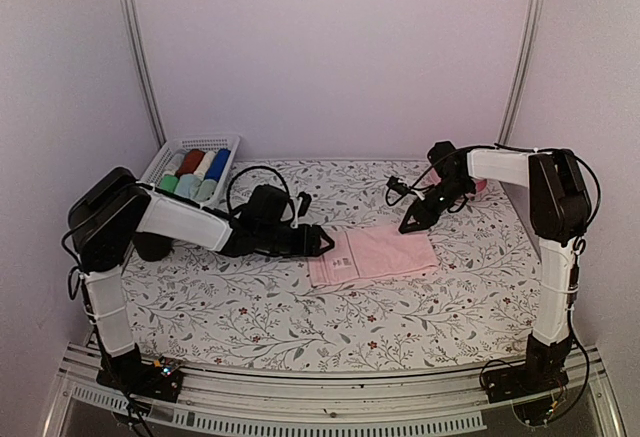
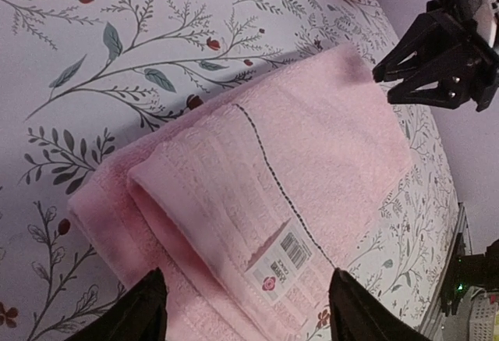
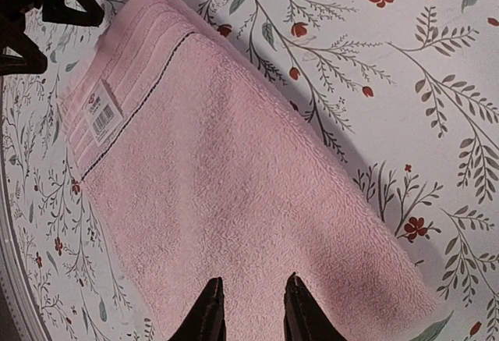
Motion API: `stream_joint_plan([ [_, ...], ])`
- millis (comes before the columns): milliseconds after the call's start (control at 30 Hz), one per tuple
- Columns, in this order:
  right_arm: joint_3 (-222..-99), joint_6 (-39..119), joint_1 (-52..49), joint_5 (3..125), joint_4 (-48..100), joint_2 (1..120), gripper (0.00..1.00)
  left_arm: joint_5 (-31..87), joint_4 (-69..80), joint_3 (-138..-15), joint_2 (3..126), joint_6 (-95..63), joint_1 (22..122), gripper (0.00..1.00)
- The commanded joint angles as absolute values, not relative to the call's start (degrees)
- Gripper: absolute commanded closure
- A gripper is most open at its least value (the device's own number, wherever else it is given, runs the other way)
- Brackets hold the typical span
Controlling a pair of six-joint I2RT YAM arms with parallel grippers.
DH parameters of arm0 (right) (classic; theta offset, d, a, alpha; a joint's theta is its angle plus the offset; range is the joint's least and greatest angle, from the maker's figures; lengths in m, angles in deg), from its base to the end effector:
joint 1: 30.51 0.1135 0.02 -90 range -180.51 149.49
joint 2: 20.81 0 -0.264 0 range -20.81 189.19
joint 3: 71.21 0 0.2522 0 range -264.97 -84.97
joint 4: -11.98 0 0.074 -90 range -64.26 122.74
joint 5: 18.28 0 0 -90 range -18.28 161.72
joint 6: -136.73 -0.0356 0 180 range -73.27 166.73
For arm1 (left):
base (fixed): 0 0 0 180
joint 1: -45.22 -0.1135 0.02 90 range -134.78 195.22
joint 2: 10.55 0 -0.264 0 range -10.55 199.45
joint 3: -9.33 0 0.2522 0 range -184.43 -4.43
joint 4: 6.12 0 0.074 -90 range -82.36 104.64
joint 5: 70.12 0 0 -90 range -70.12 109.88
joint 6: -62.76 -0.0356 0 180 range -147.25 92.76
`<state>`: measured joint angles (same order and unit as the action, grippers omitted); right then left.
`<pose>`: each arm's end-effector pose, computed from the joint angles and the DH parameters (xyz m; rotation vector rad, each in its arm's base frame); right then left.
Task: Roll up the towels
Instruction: Smooth out the towel at the center of the board.
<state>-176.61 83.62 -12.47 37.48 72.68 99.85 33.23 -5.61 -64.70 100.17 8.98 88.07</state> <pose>0.3960 0.1500 0.1739 -1.3388 2.3531 0.7675 0.2893 -0.2795 0.1441 0.2771 2.3802 -0.9718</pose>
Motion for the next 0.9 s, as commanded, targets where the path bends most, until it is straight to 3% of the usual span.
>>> stream_joint_plan([
  [0, -176.0, 83.2, -12.3, 37.8, 71.8, 99.3, 0.75, 34.7, -8.5, -63.7, 103.7, 11.2, 88.3, 0.29],
  [333, -175.9, 83.3, -12.3, 38.0, 71.9, 99.6, 0.75, 35.5, -10.8, -63.4, 106.2, 13.4, 88.9, 0.29],
  [867, -175.9, 83.0, -12.3, 38.2, 71.7, 99.8, 0.76, 33.5, -13.7, -60.8, 99.3, 15.0, 90.3, 0.3],
])
